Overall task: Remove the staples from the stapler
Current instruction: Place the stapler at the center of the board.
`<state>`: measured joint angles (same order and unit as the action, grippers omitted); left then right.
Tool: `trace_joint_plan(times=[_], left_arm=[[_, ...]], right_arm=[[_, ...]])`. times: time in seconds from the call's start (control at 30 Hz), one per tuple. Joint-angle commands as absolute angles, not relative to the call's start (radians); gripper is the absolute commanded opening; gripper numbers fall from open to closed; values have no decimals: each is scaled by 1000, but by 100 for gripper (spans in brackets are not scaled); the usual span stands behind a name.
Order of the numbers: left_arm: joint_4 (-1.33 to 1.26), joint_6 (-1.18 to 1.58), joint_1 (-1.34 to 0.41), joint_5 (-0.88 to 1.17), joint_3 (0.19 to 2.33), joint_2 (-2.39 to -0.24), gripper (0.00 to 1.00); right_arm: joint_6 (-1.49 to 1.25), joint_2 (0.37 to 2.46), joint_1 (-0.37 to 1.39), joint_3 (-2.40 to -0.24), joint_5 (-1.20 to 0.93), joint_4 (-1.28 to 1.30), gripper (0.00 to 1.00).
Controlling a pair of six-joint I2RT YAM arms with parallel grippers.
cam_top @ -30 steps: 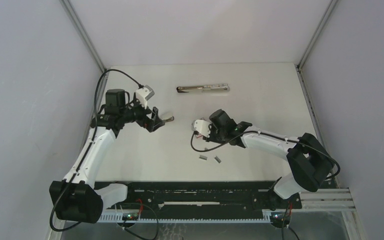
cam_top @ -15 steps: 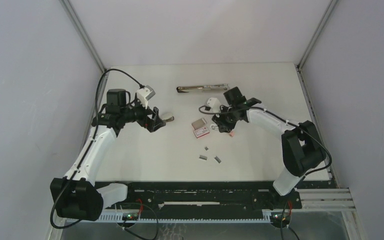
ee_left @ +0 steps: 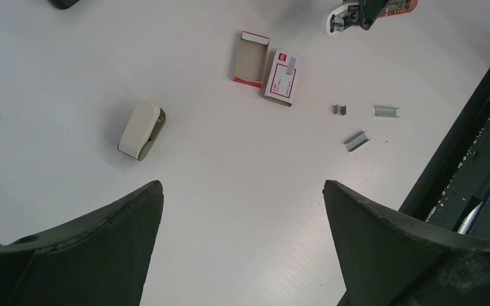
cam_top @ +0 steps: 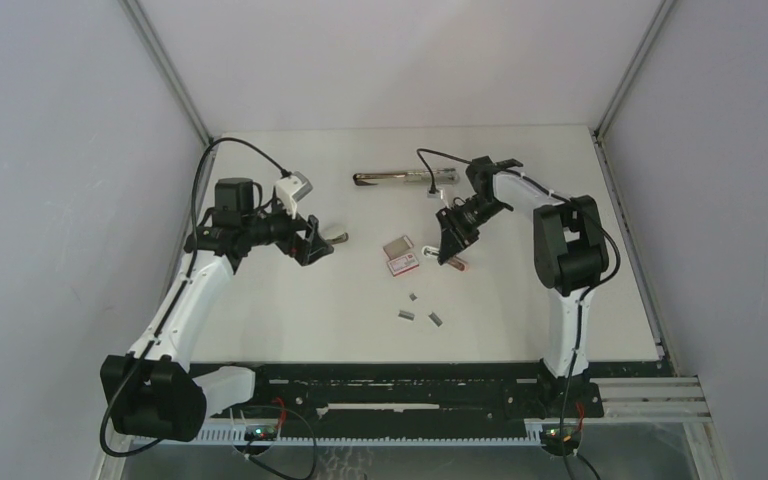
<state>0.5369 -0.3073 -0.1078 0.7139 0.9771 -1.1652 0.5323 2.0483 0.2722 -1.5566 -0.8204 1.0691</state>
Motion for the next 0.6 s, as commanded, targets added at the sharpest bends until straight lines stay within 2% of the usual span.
trace_joint_plan(times=[0.0,0.13,0.3,0.57], left_arm=[[530,-329,-116,747,969,-1164,100],[530,-361,-154,723,976,-1163,100],[498,-500,-308,595,993,-1183,100],[503,-691,-567,420,1149,-1408,100]], right_arm=[[494,2102,244,-1602,-948,1209,23],[480,2135,236,-1601,-948,1227,23],[468,2193,223,-1621,-960,1265,23],[465,2248,202,-1618,-960,1293,24]])
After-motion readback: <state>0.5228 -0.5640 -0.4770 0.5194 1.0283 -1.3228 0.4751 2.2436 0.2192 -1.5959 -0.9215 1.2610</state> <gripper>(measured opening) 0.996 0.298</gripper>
